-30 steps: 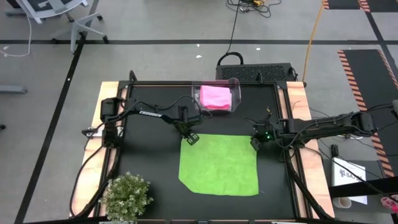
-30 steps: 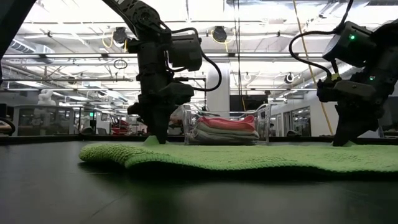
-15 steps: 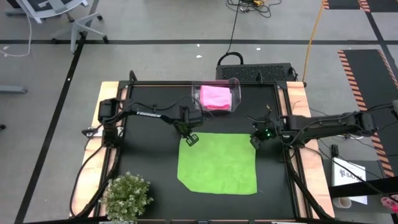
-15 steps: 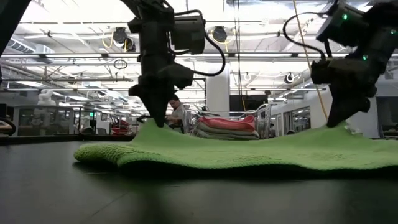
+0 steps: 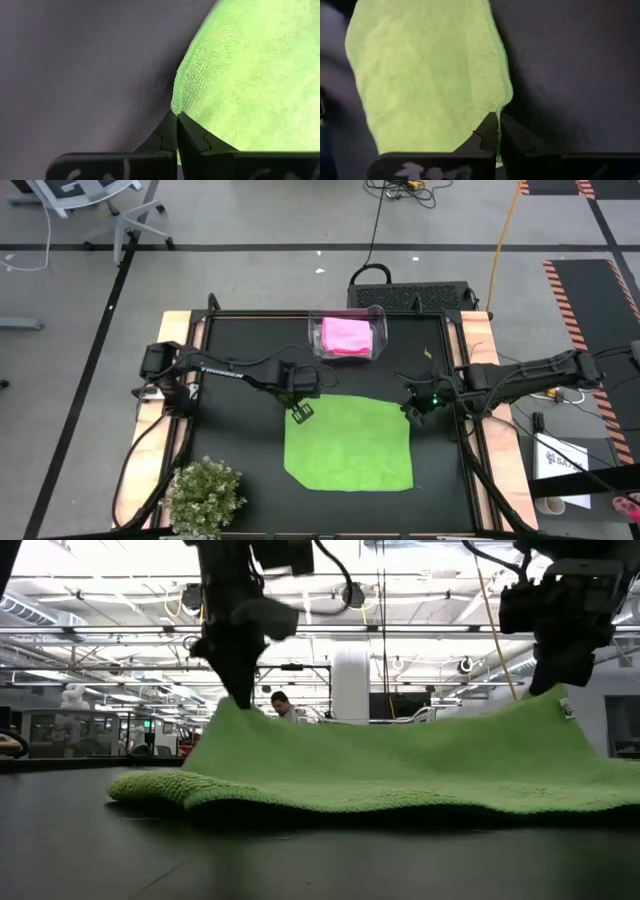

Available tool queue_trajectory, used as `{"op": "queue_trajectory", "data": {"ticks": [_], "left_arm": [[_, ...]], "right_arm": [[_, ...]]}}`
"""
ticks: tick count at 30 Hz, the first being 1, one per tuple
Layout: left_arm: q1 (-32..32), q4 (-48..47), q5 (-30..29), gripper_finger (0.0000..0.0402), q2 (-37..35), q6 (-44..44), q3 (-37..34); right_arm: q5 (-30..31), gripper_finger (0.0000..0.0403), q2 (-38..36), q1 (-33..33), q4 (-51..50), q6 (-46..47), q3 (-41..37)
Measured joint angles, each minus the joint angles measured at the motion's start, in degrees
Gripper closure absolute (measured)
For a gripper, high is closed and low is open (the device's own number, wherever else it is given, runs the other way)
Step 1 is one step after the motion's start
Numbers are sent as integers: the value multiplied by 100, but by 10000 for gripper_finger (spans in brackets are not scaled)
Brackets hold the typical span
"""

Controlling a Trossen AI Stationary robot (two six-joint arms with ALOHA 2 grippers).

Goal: Fold microfiber towels
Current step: Fold the green microfiber cloth

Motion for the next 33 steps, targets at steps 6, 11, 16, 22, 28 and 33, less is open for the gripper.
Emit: {"op": "queue_trajectory", "data": {"ticks": [6,11,16,22,28,33], "left_arm": [[-373,-8,-472,400,-296,-382,0],[-757,-3,-607,401,-296,-707,0],[-1090,-6,-670,399,-296,-915,0],[-1489,-7,-553,398,-296,-1192,0],[-1926,-3,-309,397,-296,-1695,-2],[-2348,48,-262,399,-296,-2259,-2]], "right_arm": [[6,403,110,508,-33,493,1],[3,403,135,1004,10,1074,1],[2,403,133,1511,231,1648,1],[1,403,133,2081,749,2132,1],[8,403,196,2591,842,2586,1],[18,403,474,2945,965,2922,1]]}}
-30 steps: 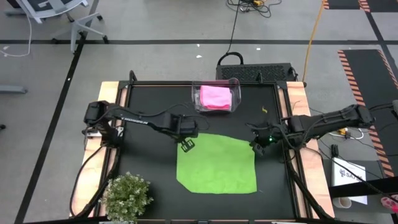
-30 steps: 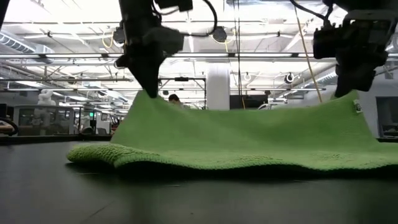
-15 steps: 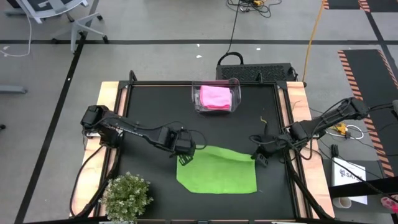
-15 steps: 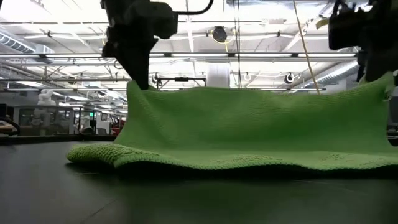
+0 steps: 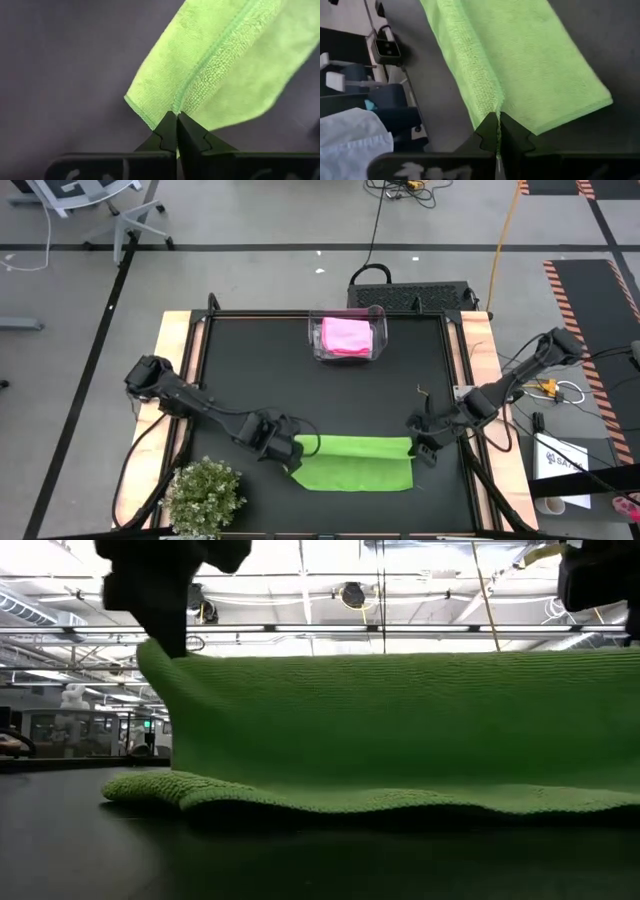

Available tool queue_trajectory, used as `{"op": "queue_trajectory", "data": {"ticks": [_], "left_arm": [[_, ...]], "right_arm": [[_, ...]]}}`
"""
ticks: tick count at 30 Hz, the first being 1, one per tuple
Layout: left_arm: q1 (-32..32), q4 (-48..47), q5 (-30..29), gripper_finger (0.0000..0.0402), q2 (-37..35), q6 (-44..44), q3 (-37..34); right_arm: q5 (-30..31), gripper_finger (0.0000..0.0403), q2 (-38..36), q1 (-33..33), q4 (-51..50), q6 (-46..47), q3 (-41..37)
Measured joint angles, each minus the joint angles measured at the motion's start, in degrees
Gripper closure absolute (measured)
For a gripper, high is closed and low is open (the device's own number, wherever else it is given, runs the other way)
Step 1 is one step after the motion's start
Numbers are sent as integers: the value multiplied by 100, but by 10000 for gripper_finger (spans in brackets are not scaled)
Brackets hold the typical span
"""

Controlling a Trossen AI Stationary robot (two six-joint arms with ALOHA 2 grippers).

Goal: Fold microfiber towels
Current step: Fold the green microfiber cloth

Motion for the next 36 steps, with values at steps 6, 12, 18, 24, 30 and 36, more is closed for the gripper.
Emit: {"op": "queue_trajectory", "data": {"ticks": [6,12,18,24,30,36], "left_arm": [[-353,488,-12,394,0,-610,0],[-521,746,-9,395,132,-796,-4],[-652,929,562,399,608,-841,-9],[-693,992,894,372,839,-902,-9],[-639,996,915,334,804,-876,-9],[-623,1006,1231,292,796,-857,-7]], "right_arm": [[-19,403,598,332,705,120,-2],[-190,403,1056,533,859,196,-2],[-307,403,1262,680,971,311,-1],[-304,402,1426,692,1164,371,-2],[-423,378,1568,687,1198,291,-2],[-465,335,1575,687,1202,266,-2]]}}
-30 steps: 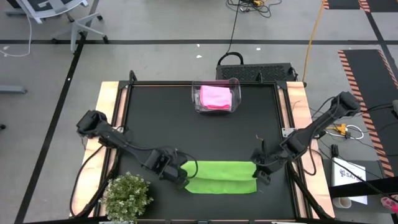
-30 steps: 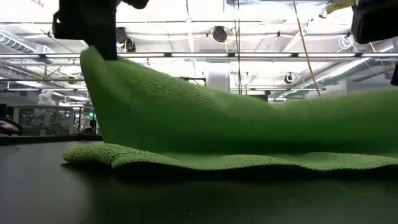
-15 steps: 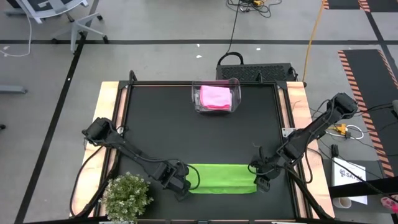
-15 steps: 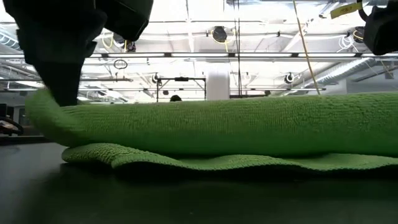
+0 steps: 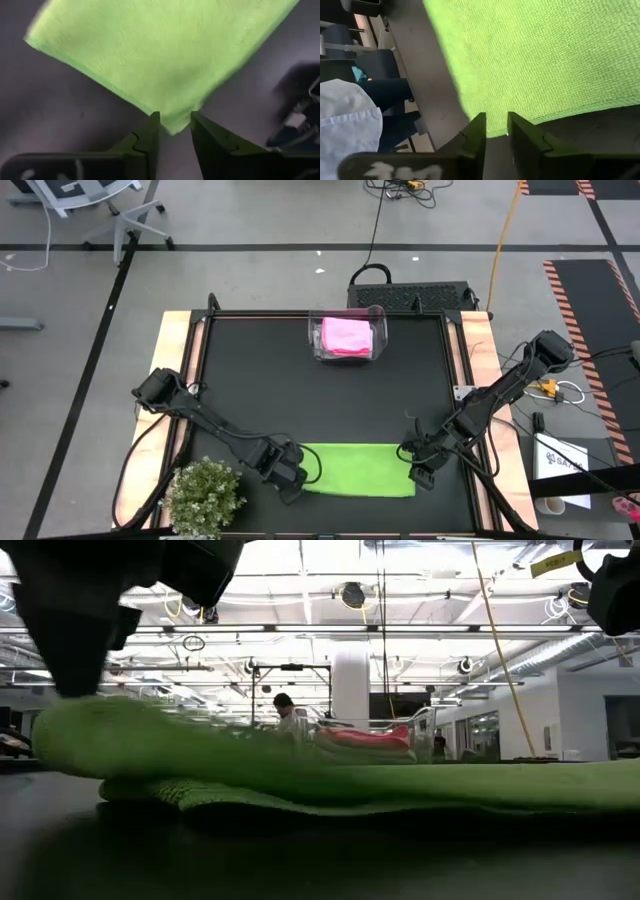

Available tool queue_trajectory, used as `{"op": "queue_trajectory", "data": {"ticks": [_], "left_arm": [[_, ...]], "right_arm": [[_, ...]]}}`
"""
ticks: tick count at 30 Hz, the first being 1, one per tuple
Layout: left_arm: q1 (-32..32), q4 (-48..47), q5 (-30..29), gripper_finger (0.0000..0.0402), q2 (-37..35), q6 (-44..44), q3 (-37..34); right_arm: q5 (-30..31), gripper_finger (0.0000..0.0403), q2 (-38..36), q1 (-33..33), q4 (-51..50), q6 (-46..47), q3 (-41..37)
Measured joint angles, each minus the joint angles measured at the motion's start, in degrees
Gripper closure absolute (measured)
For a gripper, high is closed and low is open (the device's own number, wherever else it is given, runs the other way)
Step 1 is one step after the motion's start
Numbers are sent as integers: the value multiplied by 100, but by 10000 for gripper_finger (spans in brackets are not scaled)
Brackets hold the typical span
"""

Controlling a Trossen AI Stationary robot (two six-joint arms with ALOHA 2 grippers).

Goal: Fold microfiber towels
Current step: Fold the green microfiber cloth

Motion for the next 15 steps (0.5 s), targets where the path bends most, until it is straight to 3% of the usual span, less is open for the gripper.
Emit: {"op": "queue_trajectory", "data": {"ticks": [5,10,12,15], "left_arm": [[-24,189,510,267,-2,172,0],[-37,454,575,262,-3,126,1],[-18,427,277,263,-30,114,2],[56,441,-753,270,-46,108,7]], "right_arm": [[9,304,0,0,0,-193,0],[31,292,0,0,2,-235,0],[154,292,0,0,2,-326,0],[723,296,0,-83,18,-470,0]]}}
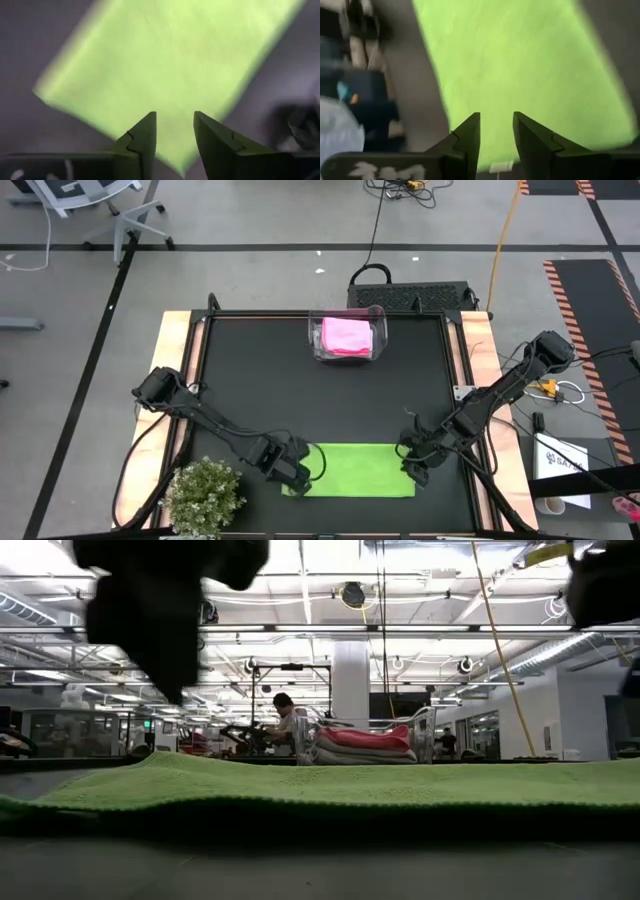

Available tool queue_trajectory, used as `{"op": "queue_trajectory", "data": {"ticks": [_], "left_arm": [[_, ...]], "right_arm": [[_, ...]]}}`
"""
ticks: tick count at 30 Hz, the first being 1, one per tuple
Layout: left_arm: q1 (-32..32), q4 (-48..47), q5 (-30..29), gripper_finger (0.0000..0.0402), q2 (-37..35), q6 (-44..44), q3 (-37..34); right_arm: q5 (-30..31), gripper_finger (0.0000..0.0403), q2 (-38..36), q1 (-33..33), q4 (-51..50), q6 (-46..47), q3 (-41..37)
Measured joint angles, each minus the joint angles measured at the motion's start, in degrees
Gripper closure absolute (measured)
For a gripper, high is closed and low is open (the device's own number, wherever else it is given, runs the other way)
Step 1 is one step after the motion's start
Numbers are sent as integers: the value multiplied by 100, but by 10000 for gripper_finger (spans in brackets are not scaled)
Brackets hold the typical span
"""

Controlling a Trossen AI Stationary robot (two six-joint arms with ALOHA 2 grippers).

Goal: Fold microfiber towels
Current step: Fold the green microfiber cloth

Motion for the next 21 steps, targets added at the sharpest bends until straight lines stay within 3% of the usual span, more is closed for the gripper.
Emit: {"op": "queue_trajectory", "data": {"ticks": [4,12,17,21], "left_arm": [[174,14,-749,281,7,242,0],[331,11,-836,295,36,638,0],[331,365,-1123,294,37,741,-46],[338,1563,-2042,293,37,1270,-351]], "right_arm": [[222,303,0,-211,29,-7,0],[480,334,0,-306,165,8,-103],[1120,365,2,-358,1243,3,-545],[1542,395,8,-637,2390,-396,-937]]}}
